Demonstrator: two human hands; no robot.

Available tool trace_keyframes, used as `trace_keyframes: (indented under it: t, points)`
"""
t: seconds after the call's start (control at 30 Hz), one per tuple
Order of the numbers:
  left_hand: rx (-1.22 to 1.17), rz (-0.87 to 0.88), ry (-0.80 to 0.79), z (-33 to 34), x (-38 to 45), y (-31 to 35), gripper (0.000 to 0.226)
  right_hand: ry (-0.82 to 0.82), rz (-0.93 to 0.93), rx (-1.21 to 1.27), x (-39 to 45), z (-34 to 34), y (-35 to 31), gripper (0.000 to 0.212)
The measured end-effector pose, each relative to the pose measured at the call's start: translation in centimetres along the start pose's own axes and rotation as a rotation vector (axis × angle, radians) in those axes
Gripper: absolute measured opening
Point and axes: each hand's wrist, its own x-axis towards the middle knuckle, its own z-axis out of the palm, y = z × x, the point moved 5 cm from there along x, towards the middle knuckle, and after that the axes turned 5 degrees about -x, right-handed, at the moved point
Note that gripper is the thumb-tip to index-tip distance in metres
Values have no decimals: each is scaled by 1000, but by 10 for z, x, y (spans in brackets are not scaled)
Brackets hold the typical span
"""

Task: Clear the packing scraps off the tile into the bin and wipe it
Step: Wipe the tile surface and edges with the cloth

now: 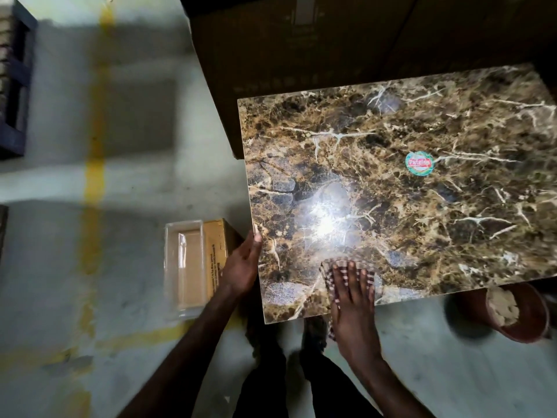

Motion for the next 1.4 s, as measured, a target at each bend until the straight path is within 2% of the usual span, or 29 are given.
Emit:
trace_keyframes:
  t: [0.07, 0.17, 0.23, 0.3, 0.33, 0.4, 0.43, 0.5, 0.57, 0.63, 0.77, 0.83, 0.93, 1.03, 1.1, 1.17, 1.27, 1.33, 1.4]
  points:
    - [67, 10, -56, 3, -14, 10, 56, -98, 66, -72, -4, 3, 6, 93]
    - [185, -2, -119, 5, -33, 15, 71, -287, 108, -92, -14, -2, -20, 80]
    - [237, -43, -138, 6, -43, 18, 83, -447, 156, 22, -23, -11, -42, 79]
    - [230, -42, -144, 2, -53, 27, 92, -630, 186, 306, -30, -35, -64, 73]
    - [212, -34, -149, 0, -57, 36, 89, -695, 239, 524, -31, -52, -72, 58]
    - [193, -35, -146, -8, -64, 51, 66, -830, 362, 938, -33, -82, -84, 34]
    - [191, -31, -136, -13, -69, 55, 60, -882, 421, 1120, -34, -97, -89, 32]
    - [176, -26, -112, -24, -73, 65, 71, -904, 440, 1367, -27, -129, -93, 39]
    - [112, -39, -116, -35, -81, 83, 79, -930, 411, 1513, -18, -161, -95, 45]
    - [22, -47, -148, -43, -95, 113, 70, -968, 414, 1598, -14, -197, -98, 40]
    - [-72, 128, -212, -50, -131, 188, 46, -902, 346, 1684, -2, -265, -106, 29]
    - [-146, 182, -213, -53, -145, 220, 43, -847, 305, 1737, 2, -299, -114, 28]
    - [-260, 238, -147, -57, -158, 259, 33, -807, 288, 1835, 3, -341, -122, 50]
    - [-411, 266, 4, -68, -162, 284, 21, -836, 171, 1925, 5, -368, -129, 94]
    - [-512, 271, 98, -76, -166, 299, 20, -753, 111, 1984, 8, -387, -126, 104]
    - [-585, 291, 165, -84, -172, 314, 21, -630, 77, 2024, 11, -403, -122, 95]
    - [-633, 327, 197, -91, -182, 335, 21, -426, 59, 2008, 22, -415, -118, 51]
    - [-655, 339, 155, -92, -188, 348, 26, -324, 83, 1928, 26, -421, -119, 41]
    - [-699, 332, 93, -90, -192, 360, 33, -292, 82, 1874, 25, -426, -121, 37]
